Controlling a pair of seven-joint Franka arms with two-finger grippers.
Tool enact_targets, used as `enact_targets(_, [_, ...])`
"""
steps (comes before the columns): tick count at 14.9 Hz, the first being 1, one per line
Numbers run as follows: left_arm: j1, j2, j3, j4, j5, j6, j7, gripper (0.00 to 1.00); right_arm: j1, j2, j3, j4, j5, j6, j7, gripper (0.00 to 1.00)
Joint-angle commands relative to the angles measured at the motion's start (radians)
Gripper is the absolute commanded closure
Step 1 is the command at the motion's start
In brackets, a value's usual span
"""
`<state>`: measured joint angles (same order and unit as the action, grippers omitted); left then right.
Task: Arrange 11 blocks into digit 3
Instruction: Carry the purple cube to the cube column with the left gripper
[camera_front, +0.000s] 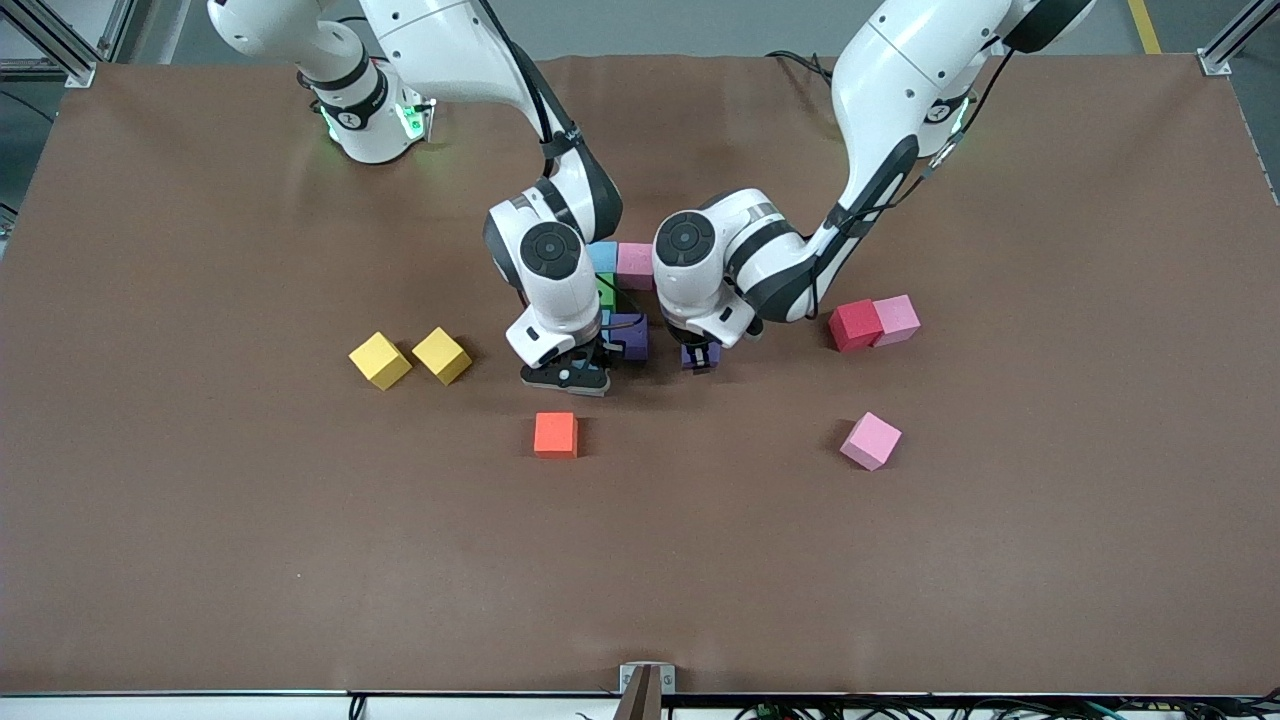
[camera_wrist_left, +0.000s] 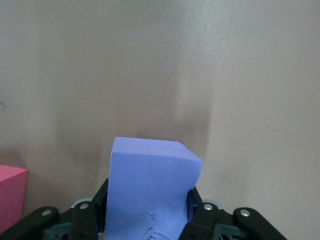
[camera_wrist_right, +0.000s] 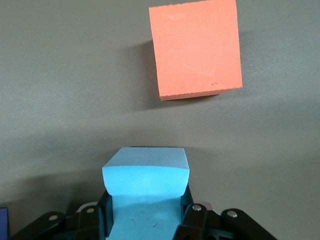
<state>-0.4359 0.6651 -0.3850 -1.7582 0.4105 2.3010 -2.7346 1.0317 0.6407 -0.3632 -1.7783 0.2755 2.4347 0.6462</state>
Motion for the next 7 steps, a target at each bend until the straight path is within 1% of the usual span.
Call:
enact_targets(1, [-0.032,-0.021,0.011,-0.029,0.044,0.021,-0.109,0.72,0.007,-0.007,0.000,-0.021,-0.001,0.017,-0.010,0.97])
enact_targets(4, [-0.059,-0.024,0.014,-0.049,0.045,0.049,-0.135,0.72,0.008,-0.007,0.000,-0.023,-0.001,0.017,-0.010,0.97])
enact_targets(7, [-0.073,-0.015,0.012,-0.053,0.092,0.052,-0.204,0.72,0.010,0.002,0.000,-0.021,-0.001,0.017,-0.010,0.97])
